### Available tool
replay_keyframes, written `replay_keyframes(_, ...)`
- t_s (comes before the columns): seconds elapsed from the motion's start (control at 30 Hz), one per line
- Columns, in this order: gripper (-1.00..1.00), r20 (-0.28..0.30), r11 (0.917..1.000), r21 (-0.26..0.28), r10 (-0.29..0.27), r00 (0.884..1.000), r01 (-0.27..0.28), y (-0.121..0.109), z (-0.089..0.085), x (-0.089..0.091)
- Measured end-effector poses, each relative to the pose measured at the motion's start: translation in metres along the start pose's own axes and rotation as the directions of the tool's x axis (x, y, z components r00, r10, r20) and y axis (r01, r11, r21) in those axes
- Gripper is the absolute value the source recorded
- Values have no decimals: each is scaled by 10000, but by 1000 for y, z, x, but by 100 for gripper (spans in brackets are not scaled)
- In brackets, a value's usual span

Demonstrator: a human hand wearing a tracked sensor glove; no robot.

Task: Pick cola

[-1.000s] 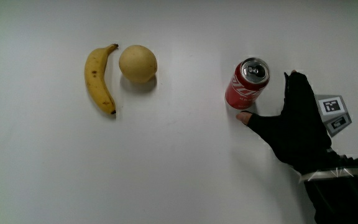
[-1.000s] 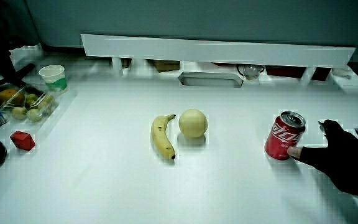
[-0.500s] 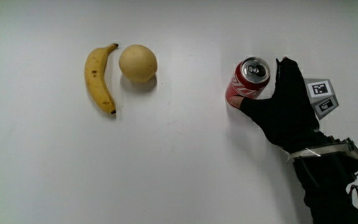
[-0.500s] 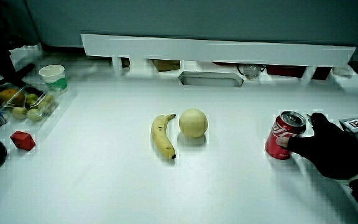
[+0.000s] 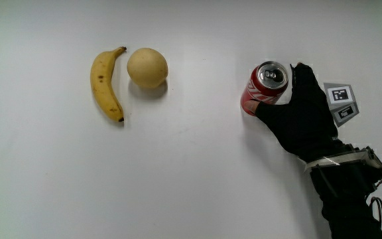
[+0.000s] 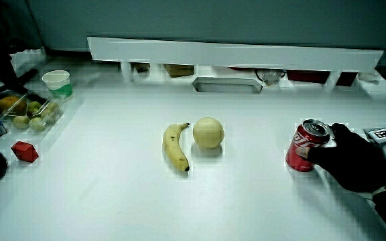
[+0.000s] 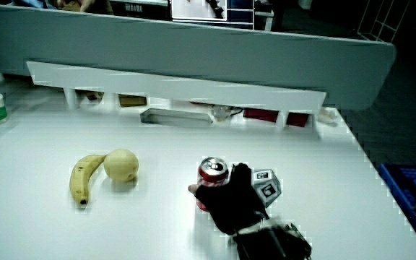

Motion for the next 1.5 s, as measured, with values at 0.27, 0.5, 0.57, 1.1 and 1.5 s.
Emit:
replay_keyframes(0.27, 13, -192, 9989, 406, 250, 9995, -242, 0, 0, 2)
replay_keyframes(0.5, 43, -698, 9927, 1077, 626, 9956, -549, -1, 3, 7)
replay_keyframes(0.57, 52, -810, 9903, 1219, 766, 9938, -664, -3, 4, 6)
replay_keyframes(1.1, 100, -830, 9705, 2059, 1449, 9860, -1254, -9, 9, 4)
replay_keyframes(1.5, 100, -394, 9457, 2368, 2385, 9704, -2228, -25, 10, -33)
